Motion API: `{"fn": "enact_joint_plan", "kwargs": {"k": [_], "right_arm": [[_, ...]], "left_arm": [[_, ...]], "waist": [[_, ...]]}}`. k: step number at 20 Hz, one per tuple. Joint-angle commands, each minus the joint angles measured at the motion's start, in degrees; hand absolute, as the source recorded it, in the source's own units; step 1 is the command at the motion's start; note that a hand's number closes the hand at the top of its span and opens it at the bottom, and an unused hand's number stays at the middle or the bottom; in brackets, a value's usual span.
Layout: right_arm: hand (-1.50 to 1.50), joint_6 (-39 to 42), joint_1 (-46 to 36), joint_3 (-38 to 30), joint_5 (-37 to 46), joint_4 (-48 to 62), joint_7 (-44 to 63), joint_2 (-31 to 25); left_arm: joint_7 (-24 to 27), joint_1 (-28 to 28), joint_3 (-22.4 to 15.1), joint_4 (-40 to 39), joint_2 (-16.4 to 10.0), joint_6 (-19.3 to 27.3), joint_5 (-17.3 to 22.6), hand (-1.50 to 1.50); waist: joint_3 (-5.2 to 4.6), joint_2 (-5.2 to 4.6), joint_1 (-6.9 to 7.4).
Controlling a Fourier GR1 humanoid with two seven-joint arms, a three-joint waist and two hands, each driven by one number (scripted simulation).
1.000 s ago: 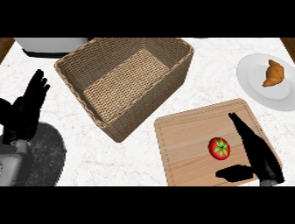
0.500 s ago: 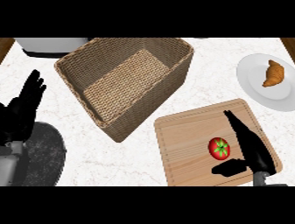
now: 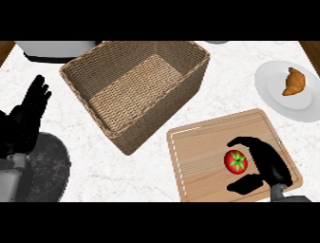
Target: Pick the tomato from the cutting board and place it in the basket
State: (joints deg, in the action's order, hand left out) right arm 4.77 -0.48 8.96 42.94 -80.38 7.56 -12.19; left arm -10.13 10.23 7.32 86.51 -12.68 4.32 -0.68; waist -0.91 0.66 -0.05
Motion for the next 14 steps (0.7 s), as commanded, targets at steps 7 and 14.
{"fn": "enact_joint_plan", "kwargs": {"k": [7, 14], "right_arm": [[1.50, -1.09, 2.98, 1.36, 0.14, 5.17, -7.06, 1.18], [1.50, -9.44, 0.02, 10.99, -0.50, 4.44, 5.15, 11.69]], "left_arm": [[1.87, -0.23, -1.17, -1.14, 1.75, 1.16, -2.04, 0.00], [-0.43, 2.29, -0.14, -1.02, 0.59, -0.48, -0.04, 0.00]], "waist": [[0.92, -0.71, -0.06], [1.04, -1.32, 2.21]]}}
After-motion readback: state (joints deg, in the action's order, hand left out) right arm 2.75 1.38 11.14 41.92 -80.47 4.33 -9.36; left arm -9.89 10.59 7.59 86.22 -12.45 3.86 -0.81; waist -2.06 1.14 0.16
